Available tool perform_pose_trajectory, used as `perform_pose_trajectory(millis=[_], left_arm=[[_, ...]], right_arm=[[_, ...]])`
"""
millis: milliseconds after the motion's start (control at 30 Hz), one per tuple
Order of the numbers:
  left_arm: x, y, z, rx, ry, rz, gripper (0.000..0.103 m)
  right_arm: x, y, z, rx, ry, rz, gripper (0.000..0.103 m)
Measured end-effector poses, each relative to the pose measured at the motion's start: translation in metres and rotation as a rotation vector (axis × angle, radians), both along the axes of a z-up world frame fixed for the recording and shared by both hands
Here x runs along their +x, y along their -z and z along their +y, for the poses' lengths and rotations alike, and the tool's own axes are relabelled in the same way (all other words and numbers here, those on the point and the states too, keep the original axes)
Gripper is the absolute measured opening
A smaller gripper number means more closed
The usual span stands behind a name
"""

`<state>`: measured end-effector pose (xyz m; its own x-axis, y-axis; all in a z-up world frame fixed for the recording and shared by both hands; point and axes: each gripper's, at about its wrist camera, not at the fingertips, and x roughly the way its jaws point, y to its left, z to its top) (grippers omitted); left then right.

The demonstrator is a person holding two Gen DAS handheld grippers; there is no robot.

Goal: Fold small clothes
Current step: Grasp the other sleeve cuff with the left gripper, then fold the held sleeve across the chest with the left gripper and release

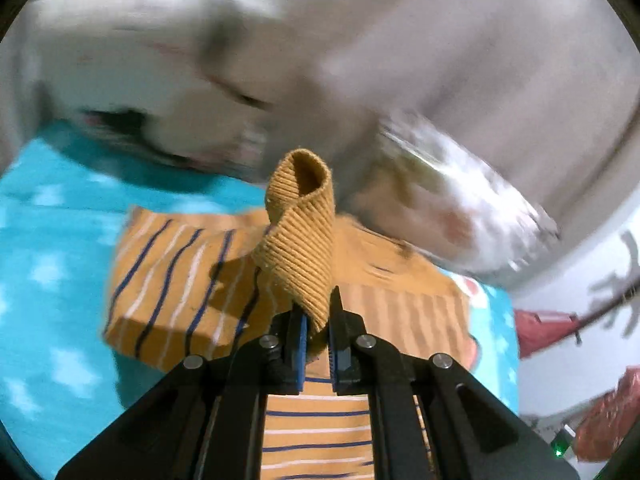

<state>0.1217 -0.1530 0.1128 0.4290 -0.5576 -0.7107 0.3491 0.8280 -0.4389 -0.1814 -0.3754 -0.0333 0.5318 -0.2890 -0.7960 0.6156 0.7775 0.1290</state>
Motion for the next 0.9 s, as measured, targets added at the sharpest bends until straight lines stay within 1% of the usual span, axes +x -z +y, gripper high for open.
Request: perform_pose_trajectory(millis=[67,200,333,400,467,533,567,600,633,700,767,833,900], left_arm=[[-0.009,0.008,-0.045,-0.006,0.056,0.018,0.008],[-0.026,0.039,-0.136,0.025,0.152,0.069,0.008],[-0.041,0.069,-0.198,0.053,0.224,0.106,0.008],[-0.048,0.085,-0.233,0.081,0.262,0.112,0.008],[-0.053,0.1,-0.251,0.112,0.271,0.119,0.014],[-0.054,0.11,-0.257,0.112,0.272,0.153,0.026],[-0.056,0.113,-0.257,0.098,0.274,0.175,0.028],[-0.058,0.112,-0.255,0.082,0.276,0.187,0.033],[-0.062,0.109,-0.25,0.074,0.278,0.189,0.041],[-0.071,0.1,-0.237,0.077,0.269,0.164,0.049],[-0.081,0.09,-0.216,0.104,0.234,0.131,0.055],[-0.091,0.08,-0.182,0.15,0.17,0.097,0.058],[-0.098,0.076,-0.151,0.191,0.096,0.08,0.061]], right_arm=[[-0.013,0.002,-0.016,0.001,0.0,0.001,0.082],[-0.042,0.012,-0.049,0.01,0.025,0.015,0.082],[-0.072,0.021,-0.082,0.005,0.058,0.044,0.082],[-0.082,0.026,-0.095,0.009,0.075,0.052,0.082],[-0.092,0.031,-0.109,0.019,0.093,0.061,0.082],[-0.099,0.034,-0.118,0.032,0.102,0.059,0.082],[-0.102,0.034,-0.122,0.036,0.105,0.054,0.082],[-0.102,0.034,-0.125,0.036,0.106,0.05,0.082],[-0.102,0.033,-0.128,0.035,0.102,0.043,0.082],[-0.097,0.031,-0.13,0.038,0.088,0.032,0.082],[-0.085,0.025,-0.134,0.048,0.052,0.002,0.082],[-0.065,0.016,-0.136,0.053,0.007,-0.036,0.082],[-0.046,0.01,-0.133,0.064,-0.036,-0.07,0.082]])
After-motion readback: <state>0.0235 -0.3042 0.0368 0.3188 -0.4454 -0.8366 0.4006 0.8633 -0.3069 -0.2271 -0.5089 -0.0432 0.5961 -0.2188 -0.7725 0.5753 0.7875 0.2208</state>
